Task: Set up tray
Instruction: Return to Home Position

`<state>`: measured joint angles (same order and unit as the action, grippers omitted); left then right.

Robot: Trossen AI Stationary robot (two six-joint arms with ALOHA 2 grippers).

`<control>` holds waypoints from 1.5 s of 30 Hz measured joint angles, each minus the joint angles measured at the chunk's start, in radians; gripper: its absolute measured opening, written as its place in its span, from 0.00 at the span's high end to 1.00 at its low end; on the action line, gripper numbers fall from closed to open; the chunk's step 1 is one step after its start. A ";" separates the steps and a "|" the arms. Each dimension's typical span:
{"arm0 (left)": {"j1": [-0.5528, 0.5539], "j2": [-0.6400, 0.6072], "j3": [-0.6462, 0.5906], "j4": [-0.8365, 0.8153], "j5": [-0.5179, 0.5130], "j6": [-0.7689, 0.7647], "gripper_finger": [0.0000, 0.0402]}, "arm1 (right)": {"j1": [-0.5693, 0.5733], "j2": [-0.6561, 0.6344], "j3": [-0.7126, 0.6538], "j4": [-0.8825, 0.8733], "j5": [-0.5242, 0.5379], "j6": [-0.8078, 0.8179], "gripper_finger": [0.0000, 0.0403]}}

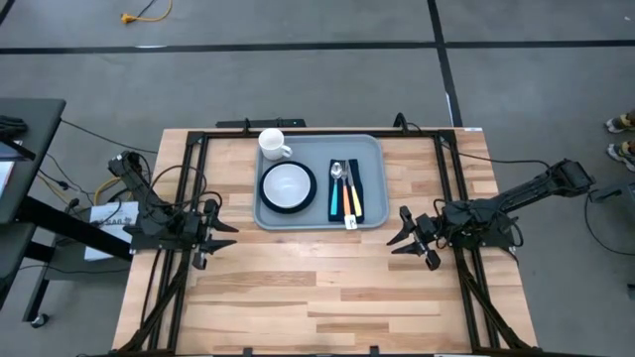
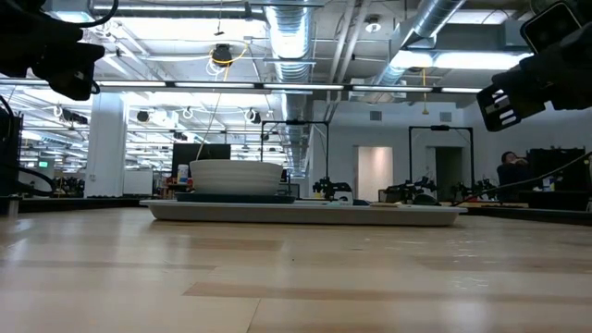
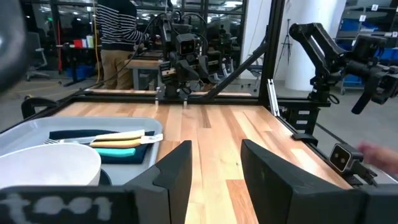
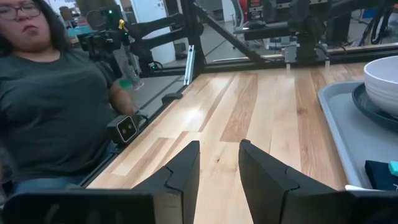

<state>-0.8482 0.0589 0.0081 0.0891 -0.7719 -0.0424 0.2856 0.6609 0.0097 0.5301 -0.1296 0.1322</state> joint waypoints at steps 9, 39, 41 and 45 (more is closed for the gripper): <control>0.000 0.000 -0.001 0.000 0.000 0.011 0.69 | 0.000 0.000 0.000 0.000 0.000 0.000 0.75; 0.000 0.000 -0.001 0.000 0.001 0.003 0.69 | 0.000 0.000 0.000 0.000 -0.001 0.000 0.75; 0.000 0.000 -0.001 0.000 0.001 -0.001 0.69 | 0.000 0.000 0.000 0.000 -0.001 0.000 0.75; 0.000 0.000 -0.001 0.000 0.001 0.004 0.69 | 0.000 0.000 0.000 0.000 -0.001 0.000 0.75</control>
<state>-0.8482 0.0589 0.0067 0.0891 -0.7708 -0.0380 0.2857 0.6609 0.0097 0.5297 -0.1303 0.1322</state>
